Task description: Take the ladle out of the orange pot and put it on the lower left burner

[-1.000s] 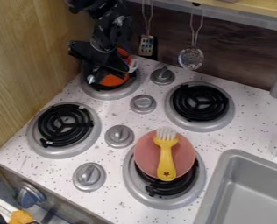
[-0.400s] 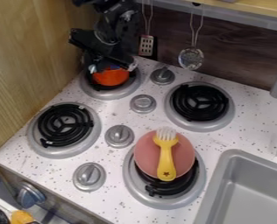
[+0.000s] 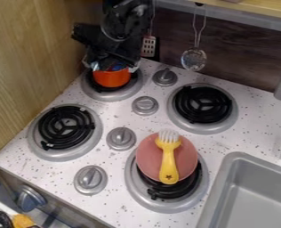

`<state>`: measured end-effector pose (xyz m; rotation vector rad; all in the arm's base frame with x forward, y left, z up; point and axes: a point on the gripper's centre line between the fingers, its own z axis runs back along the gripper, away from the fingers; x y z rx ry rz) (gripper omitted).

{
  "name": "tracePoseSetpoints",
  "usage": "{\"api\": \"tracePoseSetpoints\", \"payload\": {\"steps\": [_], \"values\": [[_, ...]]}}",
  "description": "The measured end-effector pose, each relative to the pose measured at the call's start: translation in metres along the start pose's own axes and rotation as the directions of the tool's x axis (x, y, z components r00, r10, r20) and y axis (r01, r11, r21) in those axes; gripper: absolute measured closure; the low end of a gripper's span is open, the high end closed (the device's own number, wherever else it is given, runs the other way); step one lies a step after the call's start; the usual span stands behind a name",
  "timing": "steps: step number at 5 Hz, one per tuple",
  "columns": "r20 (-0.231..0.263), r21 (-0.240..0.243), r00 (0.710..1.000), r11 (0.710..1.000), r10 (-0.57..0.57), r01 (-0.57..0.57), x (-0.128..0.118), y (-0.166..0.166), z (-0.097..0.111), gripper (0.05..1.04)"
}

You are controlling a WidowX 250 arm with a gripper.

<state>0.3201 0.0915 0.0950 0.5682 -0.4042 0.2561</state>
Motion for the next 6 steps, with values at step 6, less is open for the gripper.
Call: {"api": "tracePoseSetpoints", "payload": {"steps": [6], "values": [[-0.434,0.267,0.779,0.891,0.452,-0.368,-0.048,-0.024,0.056,0.858]]}}
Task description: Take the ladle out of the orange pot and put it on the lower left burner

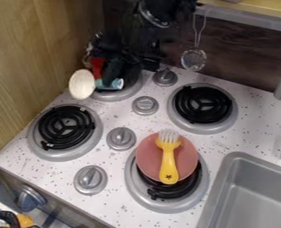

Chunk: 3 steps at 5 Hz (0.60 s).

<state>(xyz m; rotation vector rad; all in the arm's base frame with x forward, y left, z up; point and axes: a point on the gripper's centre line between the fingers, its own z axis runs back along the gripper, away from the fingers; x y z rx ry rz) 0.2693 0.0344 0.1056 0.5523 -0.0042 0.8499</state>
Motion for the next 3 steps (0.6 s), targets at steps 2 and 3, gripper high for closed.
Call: {"api": "tracePoseSetpoints", "payload": {"steps": [2,3], "values": [[-0.206,0.108,0.956,0.976,0.209,-0.19,-0.001,-0.014,-0.017,0.858],[-0.239,0.143,0.938,0.965,0.251,-0.222,0.006,-0.022,-0.029,0.858]]}}
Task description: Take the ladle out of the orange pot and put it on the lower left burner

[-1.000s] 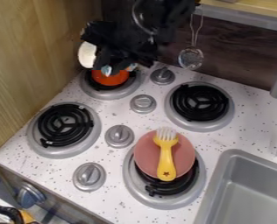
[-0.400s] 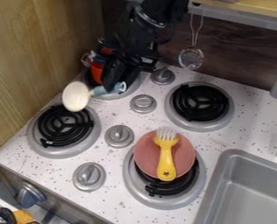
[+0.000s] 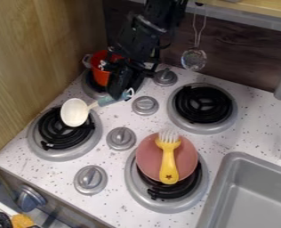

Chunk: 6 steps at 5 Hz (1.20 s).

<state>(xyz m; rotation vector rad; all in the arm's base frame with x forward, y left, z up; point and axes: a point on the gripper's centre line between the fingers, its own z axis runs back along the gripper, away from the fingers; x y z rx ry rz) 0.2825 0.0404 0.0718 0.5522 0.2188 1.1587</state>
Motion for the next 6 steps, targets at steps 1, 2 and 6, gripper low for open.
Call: {"api": "tracePoseSetpoints", "payload": {"steps": [1,2,6], "values": [[-0.016,0.01,0.999,0.999,0.032,-0.032,0.002,-0.004,-0.008,0.858],[0.0,-0.016,0.999,0.999,0.048,-0.048,0.005,-0.011,-0.012,0.806],[0.151,-0.209,0.989,0.977,-0.003,0.035,0.019,-0.02,-0.023,0.074]]}}
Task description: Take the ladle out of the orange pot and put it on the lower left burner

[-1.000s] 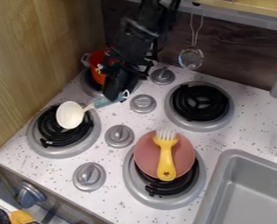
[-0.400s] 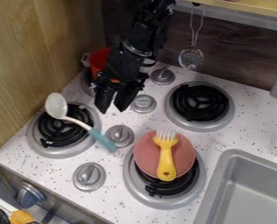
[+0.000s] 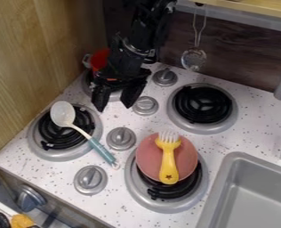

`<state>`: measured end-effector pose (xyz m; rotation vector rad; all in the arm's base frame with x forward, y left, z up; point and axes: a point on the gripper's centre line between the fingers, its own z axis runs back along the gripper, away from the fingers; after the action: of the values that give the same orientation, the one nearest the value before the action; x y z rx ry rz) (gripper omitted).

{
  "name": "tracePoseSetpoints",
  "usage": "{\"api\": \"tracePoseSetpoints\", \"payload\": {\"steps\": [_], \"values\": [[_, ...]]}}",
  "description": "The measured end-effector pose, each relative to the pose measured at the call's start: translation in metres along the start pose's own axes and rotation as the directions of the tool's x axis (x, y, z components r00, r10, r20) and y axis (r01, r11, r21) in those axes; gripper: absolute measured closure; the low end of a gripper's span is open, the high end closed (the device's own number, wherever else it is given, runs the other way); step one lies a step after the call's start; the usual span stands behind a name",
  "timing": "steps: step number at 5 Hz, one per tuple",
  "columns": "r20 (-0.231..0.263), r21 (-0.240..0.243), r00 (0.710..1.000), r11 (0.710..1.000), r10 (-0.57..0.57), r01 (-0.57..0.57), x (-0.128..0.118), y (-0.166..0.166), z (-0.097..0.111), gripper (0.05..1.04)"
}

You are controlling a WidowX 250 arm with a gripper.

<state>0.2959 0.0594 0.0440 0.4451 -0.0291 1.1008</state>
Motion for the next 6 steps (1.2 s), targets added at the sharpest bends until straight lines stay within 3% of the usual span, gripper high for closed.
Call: {"api": "tracePoseSetpoints", "payload": {"steps": [1,2,3,4,5,6], "values": [[0.028,-0.037,0.999,0.999,-0.036,0.037,-0.002,0.002,0.007,0.081],[0.077,-0.118,0.978,0.972,-0.196,0.204,-0.003,0.009,0.016,0.082],[0.115,-0.173,0.915,0.9,-0.386,0.401,0.002,0.01,0.027,0.082],[0.161,-0.187,0.799,0.778,-0.579,0.601,0.0,0.005,0.03,0.082],[0.248,-0.209,0.706,0.675,-0.663,0.707,-0.003,-0.009,0.034,0.082],[0.321,-0.22,0.669,0.635,-0.67,0.741,-0.022,-0.024,0.036,0.082]]}}
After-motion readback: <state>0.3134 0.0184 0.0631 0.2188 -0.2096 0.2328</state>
